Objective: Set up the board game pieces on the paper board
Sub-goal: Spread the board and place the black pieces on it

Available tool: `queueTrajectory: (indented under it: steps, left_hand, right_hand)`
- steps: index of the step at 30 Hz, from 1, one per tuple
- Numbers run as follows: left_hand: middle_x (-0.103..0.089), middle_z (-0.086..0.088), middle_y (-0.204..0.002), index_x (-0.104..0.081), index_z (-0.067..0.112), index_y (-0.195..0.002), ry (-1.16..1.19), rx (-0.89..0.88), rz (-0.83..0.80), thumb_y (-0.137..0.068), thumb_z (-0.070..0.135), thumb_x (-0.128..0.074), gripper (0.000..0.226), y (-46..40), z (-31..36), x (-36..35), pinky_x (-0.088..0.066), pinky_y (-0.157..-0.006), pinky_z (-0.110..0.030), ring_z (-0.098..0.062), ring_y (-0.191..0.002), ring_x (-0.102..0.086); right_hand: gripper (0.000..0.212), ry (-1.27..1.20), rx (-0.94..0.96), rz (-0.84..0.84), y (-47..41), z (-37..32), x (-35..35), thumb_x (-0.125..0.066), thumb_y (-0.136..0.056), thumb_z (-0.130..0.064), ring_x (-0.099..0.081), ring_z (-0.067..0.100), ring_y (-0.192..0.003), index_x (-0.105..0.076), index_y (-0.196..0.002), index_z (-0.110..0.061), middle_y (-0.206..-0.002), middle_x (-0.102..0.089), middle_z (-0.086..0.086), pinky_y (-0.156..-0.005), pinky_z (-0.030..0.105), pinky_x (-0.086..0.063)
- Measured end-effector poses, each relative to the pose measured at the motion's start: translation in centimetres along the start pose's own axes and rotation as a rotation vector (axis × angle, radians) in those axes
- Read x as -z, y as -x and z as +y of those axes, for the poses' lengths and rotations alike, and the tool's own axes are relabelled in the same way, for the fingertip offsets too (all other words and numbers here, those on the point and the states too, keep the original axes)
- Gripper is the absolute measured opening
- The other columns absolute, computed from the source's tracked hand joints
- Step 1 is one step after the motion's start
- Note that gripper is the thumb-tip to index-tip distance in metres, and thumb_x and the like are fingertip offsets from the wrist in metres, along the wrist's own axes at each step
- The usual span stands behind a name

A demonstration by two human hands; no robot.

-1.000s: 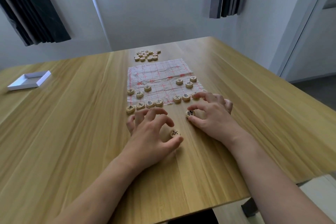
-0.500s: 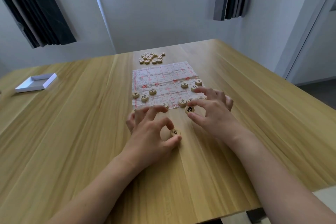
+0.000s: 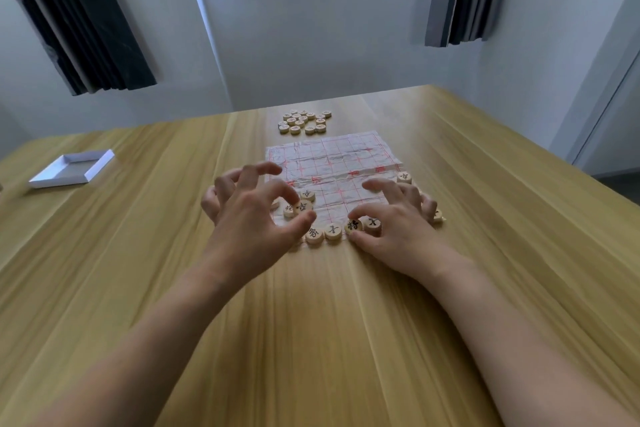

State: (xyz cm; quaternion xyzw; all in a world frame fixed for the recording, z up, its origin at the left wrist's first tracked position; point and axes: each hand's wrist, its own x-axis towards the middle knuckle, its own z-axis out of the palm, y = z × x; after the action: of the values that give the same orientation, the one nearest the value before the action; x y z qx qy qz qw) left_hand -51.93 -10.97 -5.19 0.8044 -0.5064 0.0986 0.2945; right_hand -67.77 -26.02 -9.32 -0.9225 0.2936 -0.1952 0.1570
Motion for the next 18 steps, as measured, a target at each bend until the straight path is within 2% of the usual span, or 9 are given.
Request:
queueTrajectory:
  steps: [6,10,18]
  left_hand:
    - [-0.039,0.018,-0.135,-0.065,0.036,-0.092,0.014,0.02,-0.017,-0.077,0.059,-0.067,0.027,-1.8,-0.2,-1.2,-0.011,-0.106,-0.044,-0.008,-0.129,-0.016]
    - [-0.038,0.015,-0.137,-0.063,0.039,-0.093,-0.039,0.006,-0.046,-0.078,0.062,-0.062,0.027,-3.3,-0.1,-2.6,-0.01,-0.107,-0.046,-0.015,-0.132,-0.017]
    - [-0.033,0.007,-0.142,-0.065,0.039,-0.101,-0.245,0.069,-0.151,-0.082,0.06,-0.056,0.03,-7.5,0.6,-6.8,-0.008,-0.106,-0.049,-0.022,-0.135,-0.011]
  right_hand:
    - [0.03,-0.028,-0.017,-0.002,-0.1,0.4,-0.2,-0.061,-0.082,-0.057,-0.008,0.008,-0.135,-0.063,-0.109,-0.044,-0.144,-0.027,-0.021,-0.11,0.04,0.002]
    - [0.04,-0.085,-0.032,0.027,-0.1,0.4,-0.3,-0.061,-0.081,-0.057,-0.009,0.006,-0.133,-0.058,-0.119,-0.044,-0.142,-0.027,-0.022,-0.112,0.04,-0.001]
    - [0.049,0.015,-0.124,0.162,-0.5,0.5,-0.7,-0.052,-0.087,-0.054,-0.013,0.011,-0.131,-0.046,-0.134,-0.039,-0.142,-0.03,-0.016,-0.102,0.033,0.001]
